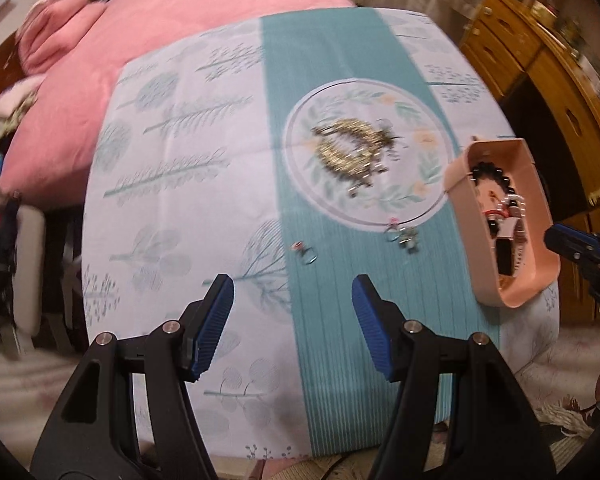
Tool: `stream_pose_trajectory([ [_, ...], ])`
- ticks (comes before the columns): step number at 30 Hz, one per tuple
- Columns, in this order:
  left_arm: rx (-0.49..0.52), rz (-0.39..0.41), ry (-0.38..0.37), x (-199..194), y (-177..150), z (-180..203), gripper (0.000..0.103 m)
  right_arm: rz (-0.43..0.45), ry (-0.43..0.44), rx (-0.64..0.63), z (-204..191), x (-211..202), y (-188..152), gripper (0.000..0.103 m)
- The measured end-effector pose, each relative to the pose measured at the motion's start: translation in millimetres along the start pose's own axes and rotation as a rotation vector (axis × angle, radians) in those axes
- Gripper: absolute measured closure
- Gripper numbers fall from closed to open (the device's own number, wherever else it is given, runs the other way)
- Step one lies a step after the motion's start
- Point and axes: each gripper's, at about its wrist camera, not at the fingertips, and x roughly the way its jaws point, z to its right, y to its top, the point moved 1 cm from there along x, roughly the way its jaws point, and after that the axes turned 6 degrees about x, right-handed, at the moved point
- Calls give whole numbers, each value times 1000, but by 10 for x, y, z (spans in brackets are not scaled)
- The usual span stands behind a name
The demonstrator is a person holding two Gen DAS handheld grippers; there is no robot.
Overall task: Organize jewelry
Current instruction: 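Open both tools and withdraw them from the box toward the rings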
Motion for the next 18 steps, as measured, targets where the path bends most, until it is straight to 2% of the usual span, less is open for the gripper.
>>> stream_pose_trajectory([
  [8,-127,-38,30,91,-360,-152,44,-28,100,-139,-270,88,44,90],
  [14,-163,-70,5,227,-558,-156,44,-67,154,-225,-573,263,25,90],
  [18,-184,-70,-32,322,-542,-189,44,-77,169,-266,-758,397,20,90],
])
